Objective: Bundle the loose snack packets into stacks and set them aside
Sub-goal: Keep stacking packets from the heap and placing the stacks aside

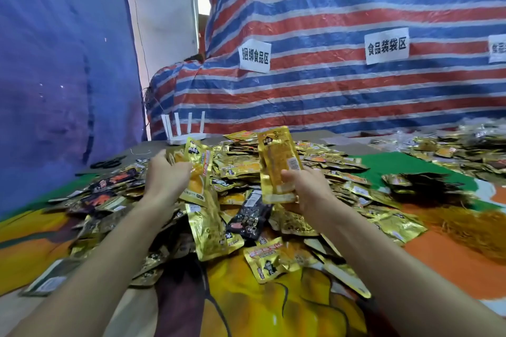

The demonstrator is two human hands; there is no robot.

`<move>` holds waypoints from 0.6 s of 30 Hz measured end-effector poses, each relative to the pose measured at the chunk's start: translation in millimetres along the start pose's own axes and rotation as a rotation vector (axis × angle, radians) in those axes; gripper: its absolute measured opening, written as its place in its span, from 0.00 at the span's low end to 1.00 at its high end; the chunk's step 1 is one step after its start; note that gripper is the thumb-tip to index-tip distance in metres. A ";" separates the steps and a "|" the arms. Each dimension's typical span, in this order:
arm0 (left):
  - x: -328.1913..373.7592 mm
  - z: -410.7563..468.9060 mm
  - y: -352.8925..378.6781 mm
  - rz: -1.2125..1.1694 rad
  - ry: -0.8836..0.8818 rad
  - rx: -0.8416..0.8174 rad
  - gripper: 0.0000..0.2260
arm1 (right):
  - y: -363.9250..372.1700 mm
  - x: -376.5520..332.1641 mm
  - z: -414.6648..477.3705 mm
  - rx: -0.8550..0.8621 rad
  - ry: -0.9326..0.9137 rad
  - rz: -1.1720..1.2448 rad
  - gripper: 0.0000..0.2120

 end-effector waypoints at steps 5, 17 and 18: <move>-0.4 5.0 22.4 -0.327 -0.095 0.051 0.02 | 35.0 -3.0 17.4 -0.086 0.082 0.105 0.05; -21.8 11.5 30.3 -0.641 -0.058 0.082 0.15 | 57.1 13.0 26.1 -0.336 0.109 0.323 0.13; -20.3 12.3 28.0 -0.689 -0.060 0.113 0.14 | 60.0 13.0 23.7 -0.365 0.108 0.349 0.14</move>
Point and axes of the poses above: each hand's wrist, its own z-axis towards the middle knuckle, its own y-axis out of the palm, x = y × z, the point moved 2 cm from there along z, towards the middle knuckle, and after that the axes turned 10 degrees about y, right-handed, at the moved point
